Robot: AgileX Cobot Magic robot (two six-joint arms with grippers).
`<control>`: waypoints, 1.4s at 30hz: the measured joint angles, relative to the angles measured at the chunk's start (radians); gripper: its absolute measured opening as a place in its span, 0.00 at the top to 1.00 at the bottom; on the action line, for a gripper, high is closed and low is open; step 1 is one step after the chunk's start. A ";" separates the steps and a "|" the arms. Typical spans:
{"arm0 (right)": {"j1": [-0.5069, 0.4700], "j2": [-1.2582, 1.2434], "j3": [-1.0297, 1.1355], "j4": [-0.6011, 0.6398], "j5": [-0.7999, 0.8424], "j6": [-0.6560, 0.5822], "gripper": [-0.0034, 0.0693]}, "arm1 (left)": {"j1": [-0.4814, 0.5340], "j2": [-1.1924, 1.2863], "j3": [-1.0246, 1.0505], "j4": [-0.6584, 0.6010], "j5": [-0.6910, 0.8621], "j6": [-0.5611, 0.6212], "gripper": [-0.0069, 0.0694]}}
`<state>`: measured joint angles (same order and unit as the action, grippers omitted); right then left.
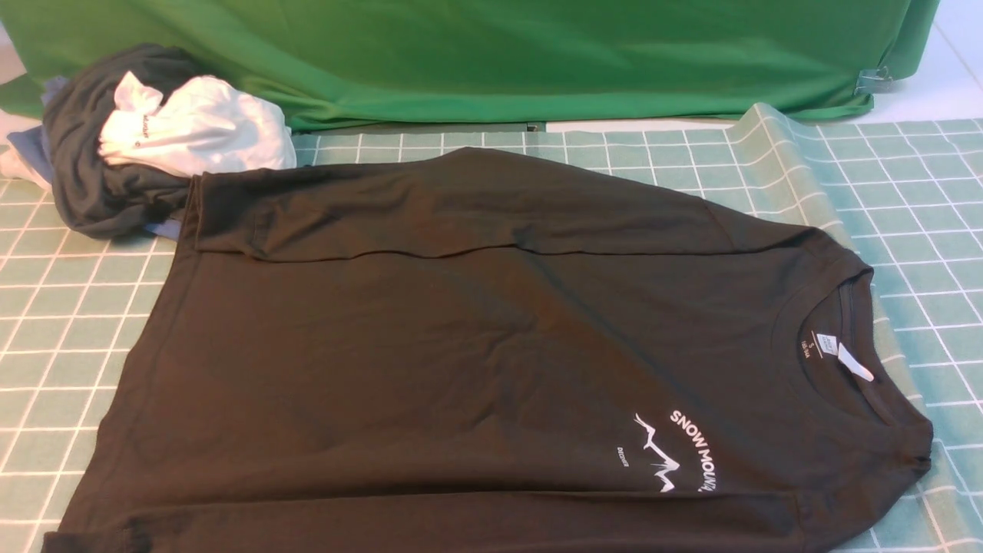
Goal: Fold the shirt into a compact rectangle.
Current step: 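Grasp the left edge of the dark T-shirt lying flat on the table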
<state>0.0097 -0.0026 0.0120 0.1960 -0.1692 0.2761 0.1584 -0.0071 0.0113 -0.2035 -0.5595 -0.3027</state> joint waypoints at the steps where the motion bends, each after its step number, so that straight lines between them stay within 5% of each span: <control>1: 0.000 0.000 0.000 0.010 -0.034 0.033 0.62 | 0.000 0.003 -0.002 0.000 -0.055 -0.023 0.89; 4: 0.000 0.000 0.000 0.020 -0.086 0.061 0.62 | 0.000 0.046 -0.080 -0.004 -0.050 -0.051 0.89; 11: 0.001 0.000 -0.016 0.020 -0.159 0.089 0.65 | 0.000 0.377 -0.631 0.049 0.653 -0.029 0.89; 16: 0.043 0.066 -0.281 -0.121 0.106 0.031 0.85 | 0.000 0.694 -0.872 0.002 1.185 0.161 0.89; 20: 0.104 0.264 -0.599 -0.160 0.446 -0.138 0.92 | -0.007 0.920 -0.896 -0.051 1.509 0.303 0.89; 26: 0.173 0.626 -0.938 -0.168 1.022 -0.311 0.92 | -0.124 0.996 -0.747 0.023 1.572 0.339 0.91; 32: 0.184 0.890 -1.004 -0.059 1.333 -0.482 0.92 | -0.169 1.002 -0.663 0.188 1.592 0.303 0.91; 36: 0.184 0.974 -1.004 0.046 1.375 -0.548 0.92 | -0.139 1.031 -0.660 0.194 1.600 0.303 0.91; 42: 0.184 1.033 -1.005 0.136 1.372 -0.632 0.92 | 0.042 1.181 -0.659 0.161 1.561 0.282 0.90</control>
<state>0.1937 1.0304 -0.9928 0.3324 1.2024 -0.3563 0.2002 1.1744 -0.6473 -0.0424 1.0016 -0.0204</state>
